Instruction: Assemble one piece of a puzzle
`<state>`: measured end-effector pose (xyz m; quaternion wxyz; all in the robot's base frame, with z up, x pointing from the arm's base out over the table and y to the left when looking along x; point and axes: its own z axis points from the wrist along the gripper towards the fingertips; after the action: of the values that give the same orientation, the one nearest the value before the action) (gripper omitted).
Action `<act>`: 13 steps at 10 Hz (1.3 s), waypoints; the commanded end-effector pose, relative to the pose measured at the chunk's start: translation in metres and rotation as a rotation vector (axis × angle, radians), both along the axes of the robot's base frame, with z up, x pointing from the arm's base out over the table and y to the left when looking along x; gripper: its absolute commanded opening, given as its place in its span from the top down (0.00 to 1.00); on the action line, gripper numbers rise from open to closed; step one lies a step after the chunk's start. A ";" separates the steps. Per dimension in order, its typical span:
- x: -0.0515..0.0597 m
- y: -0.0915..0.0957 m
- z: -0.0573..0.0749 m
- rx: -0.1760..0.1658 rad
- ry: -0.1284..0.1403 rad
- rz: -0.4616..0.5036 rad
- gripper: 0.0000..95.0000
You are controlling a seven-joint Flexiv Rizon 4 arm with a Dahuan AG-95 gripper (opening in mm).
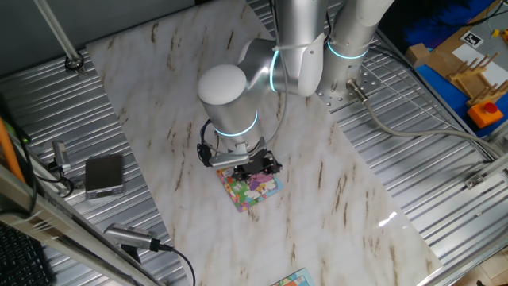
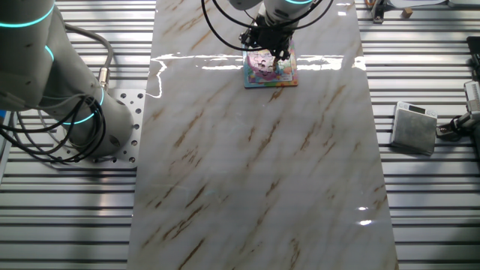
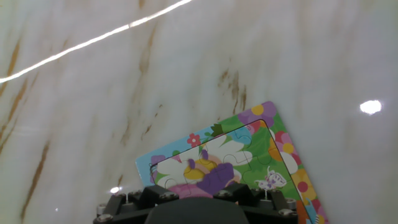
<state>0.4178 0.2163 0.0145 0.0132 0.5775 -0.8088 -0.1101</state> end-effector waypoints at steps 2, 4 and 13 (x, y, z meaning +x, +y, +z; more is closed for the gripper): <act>0.002 -0.002 -0.001 -0.001 -0.004 0.000 0.20; 0.002 -0.002 -0.001 -0.002 -0.004 0.005 0.20; -0.007 -0.003 -0.004 0.005 -0.006 -0.007 0.20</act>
<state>0.4107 0.2134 0.0121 0.0082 0.5754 -0.8104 -0.1100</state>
